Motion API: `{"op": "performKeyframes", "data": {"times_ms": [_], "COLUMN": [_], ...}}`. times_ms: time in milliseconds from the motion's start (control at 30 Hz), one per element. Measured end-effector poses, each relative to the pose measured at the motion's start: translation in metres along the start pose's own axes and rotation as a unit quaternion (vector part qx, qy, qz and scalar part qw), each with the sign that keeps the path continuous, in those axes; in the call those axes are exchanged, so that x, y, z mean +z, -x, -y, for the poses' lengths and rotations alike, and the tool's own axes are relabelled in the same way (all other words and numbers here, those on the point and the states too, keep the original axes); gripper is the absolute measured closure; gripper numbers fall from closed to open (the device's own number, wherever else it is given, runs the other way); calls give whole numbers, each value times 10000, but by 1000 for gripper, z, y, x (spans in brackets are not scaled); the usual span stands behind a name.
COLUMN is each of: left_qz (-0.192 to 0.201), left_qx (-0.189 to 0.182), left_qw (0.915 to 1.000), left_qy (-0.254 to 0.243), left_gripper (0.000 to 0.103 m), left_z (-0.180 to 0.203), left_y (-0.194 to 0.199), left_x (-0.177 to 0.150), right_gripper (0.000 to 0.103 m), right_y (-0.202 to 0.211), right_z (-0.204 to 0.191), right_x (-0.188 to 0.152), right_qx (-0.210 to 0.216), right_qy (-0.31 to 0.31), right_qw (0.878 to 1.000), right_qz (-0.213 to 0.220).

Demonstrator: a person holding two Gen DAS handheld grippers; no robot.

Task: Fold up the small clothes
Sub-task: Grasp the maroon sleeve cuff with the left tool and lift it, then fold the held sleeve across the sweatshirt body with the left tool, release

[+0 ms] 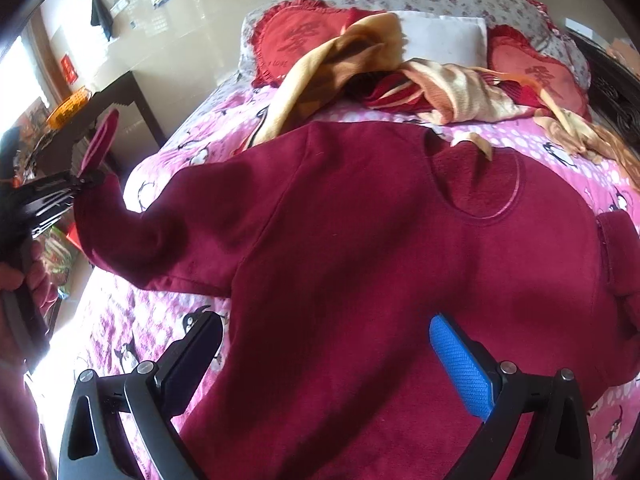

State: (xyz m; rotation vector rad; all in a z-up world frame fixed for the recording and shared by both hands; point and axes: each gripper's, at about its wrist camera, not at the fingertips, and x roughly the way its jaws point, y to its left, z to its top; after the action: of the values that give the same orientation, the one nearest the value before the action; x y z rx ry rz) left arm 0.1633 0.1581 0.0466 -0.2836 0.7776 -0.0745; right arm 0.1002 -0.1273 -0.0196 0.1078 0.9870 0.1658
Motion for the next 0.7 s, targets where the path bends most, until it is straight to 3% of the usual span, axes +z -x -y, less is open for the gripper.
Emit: {"op": "performKeyframes", "data": {"times_ms": [267, 500, 700], "left_qz": [-118, -627, -938], "left_qx": [-783, -1012, -1039], "left_qw": [9927, 9783, 9631], "left_qy": [-905, -1695, -2298], "left_gripper": [89, 89, 89], "left_z": [118, 197, 233], "left_y": [-3, -41, -71], "left_x": [-29, -96, -148], "right_gripper": [0, 0, 0], "right_y": [17, 37, 38], "right_z": [44, 103, 150], "right_x": [5, 3, -5], "right_qx": [-266, -647, -740], "right_qy": [-375, -802, -1164], "right_qw": [9987, 9936, 9898], "right_qz": [238, 467, 361]}}
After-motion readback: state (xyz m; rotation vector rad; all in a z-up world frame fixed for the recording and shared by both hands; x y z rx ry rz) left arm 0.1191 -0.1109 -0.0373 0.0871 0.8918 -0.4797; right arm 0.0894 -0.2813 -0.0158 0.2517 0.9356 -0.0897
